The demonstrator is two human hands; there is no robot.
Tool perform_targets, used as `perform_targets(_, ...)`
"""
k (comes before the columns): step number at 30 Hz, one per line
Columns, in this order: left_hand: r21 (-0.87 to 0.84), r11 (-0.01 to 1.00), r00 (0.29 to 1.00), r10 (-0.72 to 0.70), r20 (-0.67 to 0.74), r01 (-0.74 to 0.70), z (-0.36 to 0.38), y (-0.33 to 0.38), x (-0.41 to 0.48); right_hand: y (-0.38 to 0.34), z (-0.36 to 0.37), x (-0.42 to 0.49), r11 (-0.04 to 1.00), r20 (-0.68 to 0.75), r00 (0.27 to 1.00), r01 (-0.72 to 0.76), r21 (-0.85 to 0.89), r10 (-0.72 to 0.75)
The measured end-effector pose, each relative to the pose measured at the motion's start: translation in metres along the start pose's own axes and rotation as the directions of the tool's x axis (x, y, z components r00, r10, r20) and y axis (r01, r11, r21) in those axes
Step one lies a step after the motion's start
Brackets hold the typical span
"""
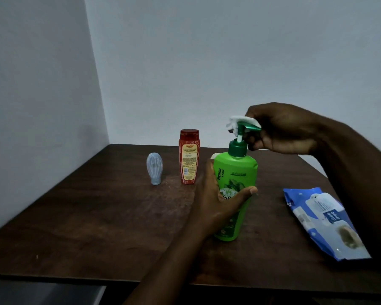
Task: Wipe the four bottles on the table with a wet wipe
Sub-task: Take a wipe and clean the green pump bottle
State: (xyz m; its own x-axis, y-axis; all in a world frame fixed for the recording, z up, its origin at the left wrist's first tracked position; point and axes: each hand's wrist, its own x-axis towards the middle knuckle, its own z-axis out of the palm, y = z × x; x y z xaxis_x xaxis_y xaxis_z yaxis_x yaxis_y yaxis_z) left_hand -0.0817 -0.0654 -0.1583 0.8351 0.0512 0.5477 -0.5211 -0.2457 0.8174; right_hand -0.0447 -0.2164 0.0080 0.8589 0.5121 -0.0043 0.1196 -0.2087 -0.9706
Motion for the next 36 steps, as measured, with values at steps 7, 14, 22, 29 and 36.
perform_targets(7,-0.016,1.000,1.000,-0.008,-0.004,0.008,0.000,-0.001,0.001,0.051,-0.003,-0.012,0.938,-0.068,0.976,0.219,0.267,-0.209)
perform_targets(14,0.002,1.000,1.000,0.000,-0.015,0.000,0.000,0.000,0.003,0.060,0.021,-0.038,0.905,-0.397,0.847,0.416,0.084,-0.353)
perform_targets(22,-0.014,1.000,1.000,0.006,-0.030,-0.006,0.001,0.002,0.003,0.066,0.068,-0.029,0.831,-0.755,0.452,0.513,-0.217,-0.476)
perform_targets(29,-0.023,1.000,1.000,-0.004,-0.013,0.003,0.001,0.001,0.002,0.070,0.081,-0.021,0.819,-0.753,0.360,0.406,-0.405,-0.551)
perform_targets(36,-0.013,1.000,1.000,-0.008,-0.001,0.008,0.002,0.001,0.000,0.069,0.062,-0.057,0.758,-0.534,0.567,0.287,-0.585,-0.627)
